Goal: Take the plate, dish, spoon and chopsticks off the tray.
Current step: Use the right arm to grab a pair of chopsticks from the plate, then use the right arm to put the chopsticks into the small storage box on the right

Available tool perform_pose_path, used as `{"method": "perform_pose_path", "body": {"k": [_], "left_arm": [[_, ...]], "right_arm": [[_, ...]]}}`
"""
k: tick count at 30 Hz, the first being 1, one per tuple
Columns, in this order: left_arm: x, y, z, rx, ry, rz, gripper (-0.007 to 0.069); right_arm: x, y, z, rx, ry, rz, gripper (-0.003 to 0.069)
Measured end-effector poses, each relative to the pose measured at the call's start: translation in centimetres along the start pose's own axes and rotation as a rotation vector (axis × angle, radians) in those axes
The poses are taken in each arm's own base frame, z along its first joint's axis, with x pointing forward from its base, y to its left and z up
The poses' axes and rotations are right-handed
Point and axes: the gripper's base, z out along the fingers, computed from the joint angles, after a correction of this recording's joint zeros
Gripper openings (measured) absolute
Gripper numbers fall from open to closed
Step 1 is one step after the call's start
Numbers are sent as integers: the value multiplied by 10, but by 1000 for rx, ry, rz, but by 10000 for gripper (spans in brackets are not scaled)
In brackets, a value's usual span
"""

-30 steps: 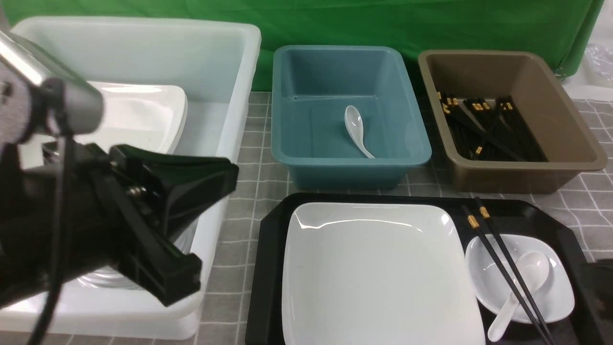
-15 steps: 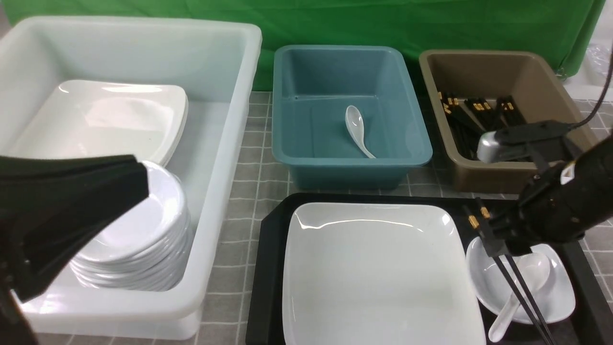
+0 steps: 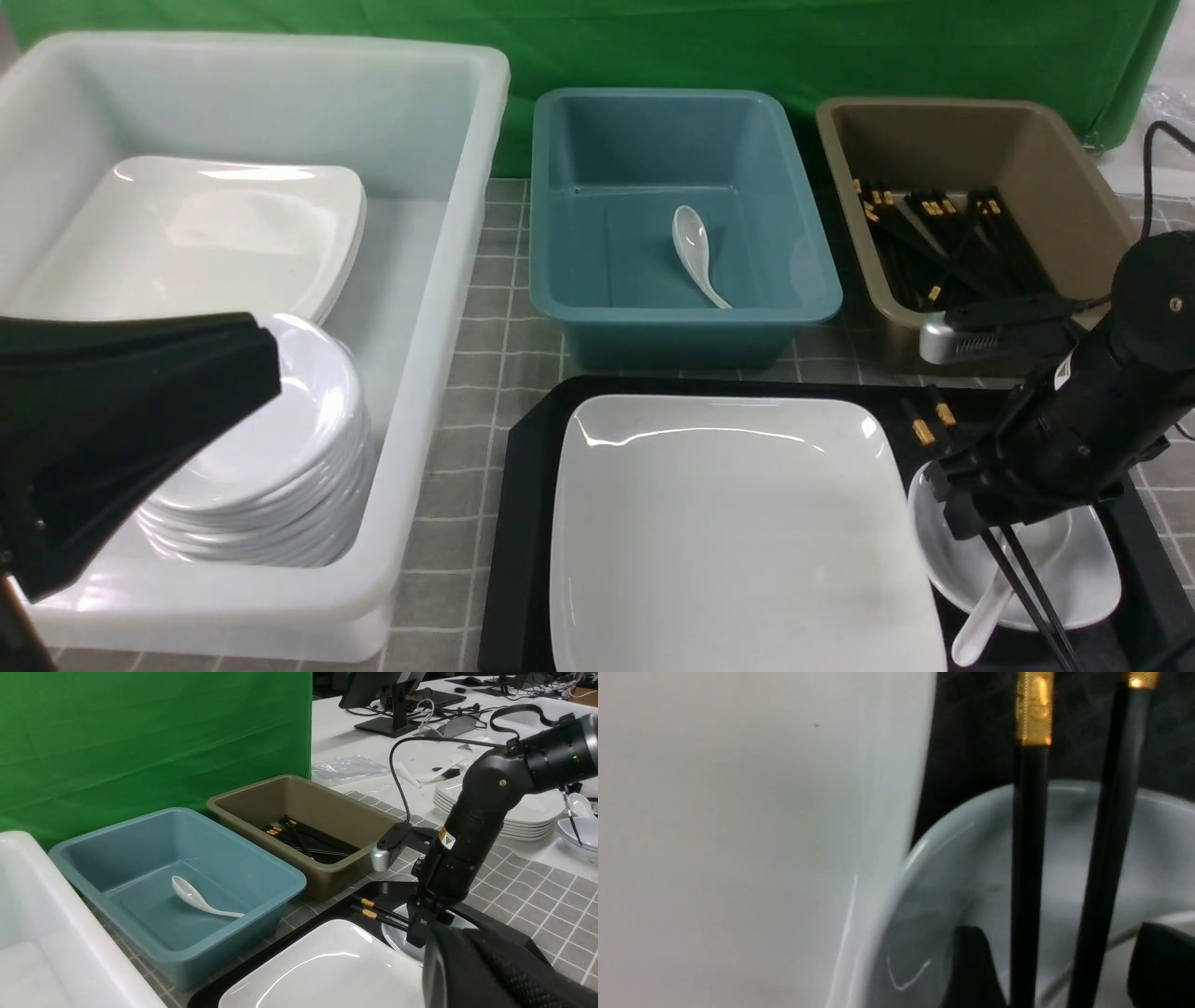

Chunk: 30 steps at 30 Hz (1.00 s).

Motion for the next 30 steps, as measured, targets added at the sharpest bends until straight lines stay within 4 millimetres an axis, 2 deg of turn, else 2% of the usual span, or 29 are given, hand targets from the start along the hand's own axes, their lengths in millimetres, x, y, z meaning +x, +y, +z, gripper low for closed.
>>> {"method": "perform_pose_path", "body": {"k": [3, 14, 19, 22, 26, 27, 30], "left_arm": [[0, 0, 0, -1, 0, 4, 10], [0, 0, 0, -1, 2, 4, 10], [0, 0, 0, -2, -2, 3, 10], [-2, 0, 0, -5, -21, 3, 10], [-7, 1, 0, -15, -82, 4, 10], [-8, 1, 0, -16, -86, 4, 10], [-15, 3, -1, -32, -160, 29, 10]], "right_arm": [[-1, 0, 6, 0, 4, -2, 442], [-1, 0, 6, 0, 12, -66, 147], [3, 0, -2, -3, 22, -122, 134], [8, 3, -19, -17, 18, -149, 134], [8, 14, -58, -92, -93, -172, 134], [7, 15, -63, -96, -110, -177, 134], [-31, 9, -112, -145, -333, -122, 134]]}}
